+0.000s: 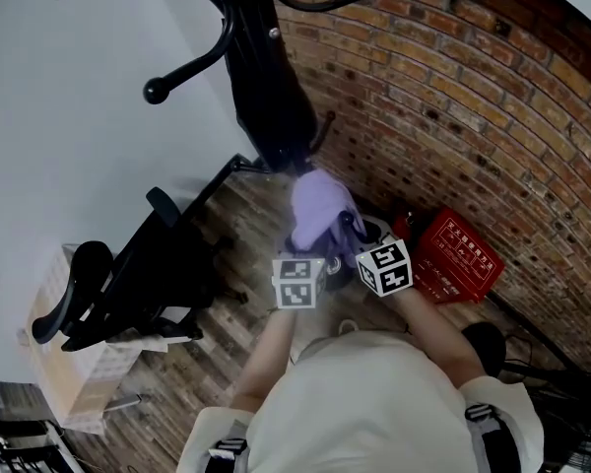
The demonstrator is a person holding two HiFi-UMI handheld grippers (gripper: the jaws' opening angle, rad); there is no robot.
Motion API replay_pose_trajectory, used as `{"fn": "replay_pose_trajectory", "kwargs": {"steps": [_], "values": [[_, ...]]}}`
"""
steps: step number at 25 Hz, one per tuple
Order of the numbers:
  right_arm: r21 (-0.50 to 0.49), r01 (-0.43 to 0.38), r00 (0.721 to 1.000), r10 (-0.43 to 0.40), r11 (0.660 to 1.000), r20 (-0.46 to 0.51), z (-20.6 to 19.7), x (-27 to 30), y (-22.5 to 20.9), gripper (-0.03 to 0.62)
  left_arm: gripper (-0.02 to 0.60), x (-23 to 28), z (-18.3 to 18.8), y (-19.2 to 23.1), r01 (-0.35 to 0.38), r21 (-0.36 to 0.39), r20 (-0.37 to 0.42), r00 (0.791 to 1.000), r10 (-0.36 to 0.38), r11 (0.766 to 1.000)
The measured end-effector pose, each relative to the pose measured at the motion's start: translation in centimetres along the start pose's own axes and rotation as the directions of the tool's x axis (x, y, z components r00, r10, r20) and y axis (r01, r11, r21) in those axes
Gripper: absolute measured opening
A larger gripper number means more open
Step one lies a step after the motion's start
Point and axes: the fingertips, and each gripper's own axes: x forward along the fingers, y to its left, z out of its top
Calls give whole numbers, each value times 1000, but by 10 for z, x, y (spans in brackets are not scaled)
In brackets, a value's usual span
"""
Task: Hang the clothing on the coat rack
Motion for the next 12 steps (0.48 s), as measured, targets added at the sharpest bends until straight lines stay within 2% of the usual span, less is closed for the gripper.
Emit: {"fn": "replay_pose_trajectory", "kwargs": {"steps": [2, 8, 12], "values": [[-8, 13, 1000, -13, 1000, -3, 0, -5, -1, 24, 201, -5, -1, 0, 4, -1, 3, 1000, -4, 1000], [-11, 65, 998, -65, 998, 3, 2, -26, 0, 152, 286, -32, 0, 7, 3, -35, 48, 999, -1, 999], [10, 109, 994, -109, 994, 23, 4, -47, 3, 183, 305, -58, -5, 12, 13, -70, 68, 998, -8, 997]]}}
